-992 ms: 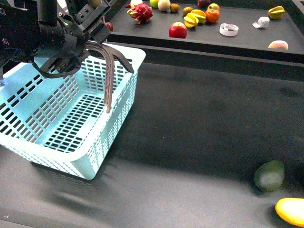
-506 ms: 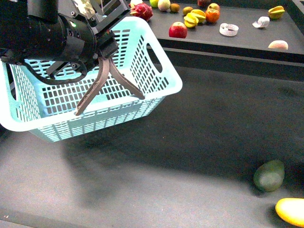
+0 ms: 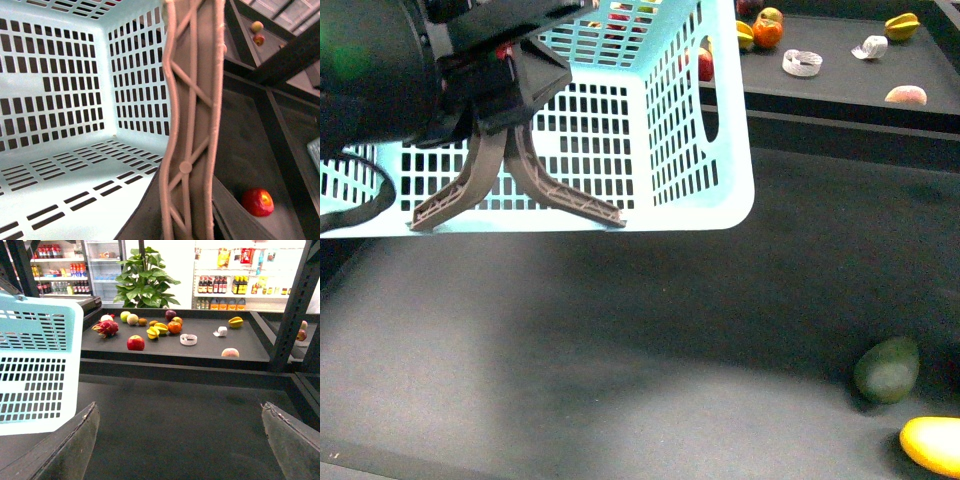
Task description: Pick mango with right arm and hold basket with left
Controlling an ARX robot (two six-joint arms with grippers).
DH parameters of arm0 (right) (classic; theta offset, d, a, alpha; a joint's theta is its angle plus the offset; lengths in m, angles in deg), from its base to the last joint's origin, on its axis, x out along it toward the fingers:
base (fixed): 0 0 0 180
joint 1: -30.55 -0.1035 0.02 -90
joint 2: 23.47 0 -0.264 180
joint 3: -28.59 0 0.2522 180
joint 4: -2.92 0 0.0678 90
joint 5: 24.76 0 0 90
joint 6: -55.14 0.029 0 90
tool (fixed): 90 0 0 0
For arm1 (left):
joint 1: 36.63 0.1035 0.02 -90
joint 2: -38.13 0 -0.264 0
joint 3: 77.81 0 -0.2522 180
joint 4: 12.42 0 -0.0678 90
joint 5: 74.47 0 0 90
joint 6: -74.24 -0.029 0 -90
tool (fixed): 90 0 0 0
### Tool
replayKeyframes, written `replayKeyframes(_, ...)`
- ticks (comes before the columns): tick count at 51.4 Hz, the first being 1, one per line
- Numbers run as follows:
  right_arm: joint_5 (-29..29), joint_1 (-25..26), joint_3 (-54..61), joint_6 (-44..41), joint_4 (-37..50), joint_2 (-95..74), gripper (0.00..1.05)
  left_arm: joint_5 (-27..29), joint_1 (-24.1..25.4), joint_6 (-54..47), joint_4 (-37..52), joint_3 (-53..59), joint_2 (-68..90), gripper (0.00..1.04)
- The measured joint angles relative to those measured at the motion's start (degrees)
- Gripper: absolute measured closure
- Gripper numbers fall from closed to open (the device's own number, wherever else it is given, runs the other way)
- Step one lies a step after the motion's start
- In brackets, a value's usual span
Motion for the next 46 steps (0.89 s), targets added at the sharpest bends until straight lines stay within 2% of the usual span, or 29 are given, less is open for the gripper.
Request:
replayKeyframes(12,0.0,0.0,0.0,0.0,0.0,0.0,0.08,-0.8,-4.4,-3.1,4.8,7.2,-5.5,0.95)
replayKeyframes(29,0.0,0.0,0.0,0.0,0.0,0.0,0.08,-8.5,-8.6,-1.0,9.2,9.4,-4.3,0.95)
replayKeyframes(46,0.0,0.0,0.0,0.0,0.0,0.0,0.08,-6.9,-9.0,-0.8,13.2,9.4,-2.1,0.95)
